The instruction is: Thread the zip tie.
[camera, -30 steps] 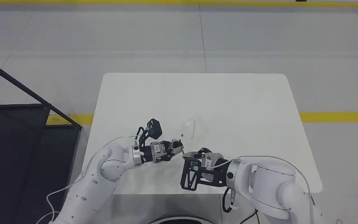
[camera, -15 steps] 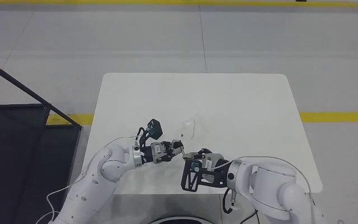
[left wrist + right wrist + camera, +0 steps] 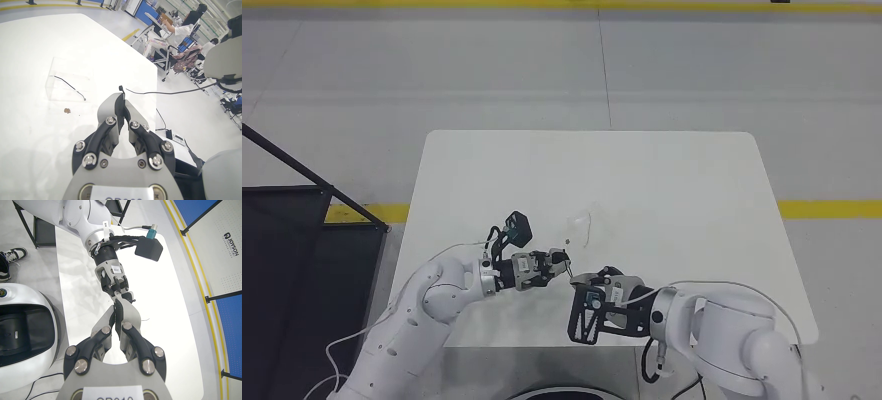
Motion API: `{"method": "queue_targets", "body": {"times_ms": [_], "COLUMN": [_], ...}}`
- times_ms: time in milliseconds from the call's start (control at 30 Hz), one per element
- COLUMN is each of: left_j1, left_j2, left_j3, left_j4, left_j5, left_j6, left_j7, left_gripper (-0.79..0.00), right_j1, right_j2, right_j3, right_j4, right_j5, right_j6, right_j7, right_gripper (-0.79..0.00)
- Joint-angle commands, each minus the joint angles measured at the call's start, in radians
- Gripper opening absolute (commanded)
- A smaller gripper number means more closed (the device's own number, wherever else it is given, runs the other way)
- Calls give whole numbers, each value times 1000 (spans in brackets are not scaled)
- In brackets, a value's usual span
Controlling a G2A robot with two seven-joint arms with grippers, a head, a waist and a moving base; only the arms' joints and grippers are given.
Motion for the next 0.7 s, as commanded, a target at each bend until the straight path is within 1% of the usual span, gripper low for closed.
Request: {"method": "queue_targets", "body": {"times_ms": [0, 667], "left_j1": [-1, -7], "left_j2": [1, 11], "left_j3": [1, 12], "left_j4": [1, -9], "left_j5": [0, -1], "left_j6": [0, 1], "left_j7": [1, -5], "left_gripper": [-785, -785], "right_j1": [0, 16], "right_j2": [1, 12], "right_j3": [0, -13], "right_j4": [0, 9], "right_j5": [0, 5], "right_j6": [1, 21], "right_j7": [-1, -7], "right_gripper": [-785, -785]}}
